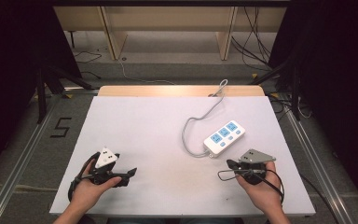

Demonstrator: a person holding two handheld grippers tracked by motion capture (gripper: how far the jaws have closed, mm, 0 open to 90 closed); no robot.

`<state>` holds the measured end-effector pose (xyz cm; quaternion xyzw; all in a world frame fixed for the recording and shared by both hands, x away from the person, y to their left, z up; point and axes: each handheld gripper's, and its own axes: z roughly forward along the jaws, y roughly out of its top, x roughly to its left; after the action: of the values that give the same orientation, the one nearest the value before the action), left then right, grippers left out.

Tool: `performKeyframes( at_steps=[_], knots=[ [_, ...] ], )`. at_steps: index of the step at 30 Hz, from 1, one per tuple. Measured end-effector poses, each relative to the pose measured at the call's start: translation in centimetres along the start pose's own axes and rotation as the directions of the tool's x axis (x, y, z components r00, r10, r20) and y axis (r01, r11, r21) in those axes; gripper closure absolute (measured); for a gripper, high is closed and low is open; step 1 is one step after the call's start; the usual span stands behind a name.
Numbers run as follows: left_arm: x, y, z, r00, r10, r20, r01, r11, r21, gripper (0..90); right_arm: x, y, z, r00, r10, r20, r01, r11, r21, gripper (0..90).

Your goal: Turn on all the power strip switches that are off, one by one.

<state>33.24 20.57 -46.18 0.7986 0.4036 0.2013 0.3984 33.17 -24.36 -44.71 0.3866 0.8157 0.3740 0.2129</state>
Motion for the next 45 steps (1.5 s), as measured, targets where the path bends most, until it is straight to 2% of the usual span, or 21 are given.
performKeyframes(
  at_steps=[14,20,28,45],
  knots=[
    [0.1,0.0,0.0,0.9999,-0.005,-0.013,0.005,1.0,0.006,15.6,-0.8,2.1,0.6,0.9999,-0.003,0.017,0.003,1.0,0.007,90.0],
    [0.2,-0.1,0.0,0.9996,-0.012,-0.023,0.012,0.9999,0.004,15.6,-1.1,2.7,1.0,0.9997,0.004,0.025,-0.005,1.0,0.03,90.0],
    [0.2,-0.1,0.0,0.9996,0.005,-0.027,-0.004,0.9999,0.013,15.5,-1.5,3.6,1.6,0.9996,0.004,0.028,-0.005,0.998,0.06,90.0],
    [0.2,-0.1,0.0,0.9995,0.002,-0.032,-0.001,1.0,0.009,15.7,-2.7,5.4,2.5,0.9991,-0.007,0.043,0.002,0.994,0.108,90.0]
  ],
)
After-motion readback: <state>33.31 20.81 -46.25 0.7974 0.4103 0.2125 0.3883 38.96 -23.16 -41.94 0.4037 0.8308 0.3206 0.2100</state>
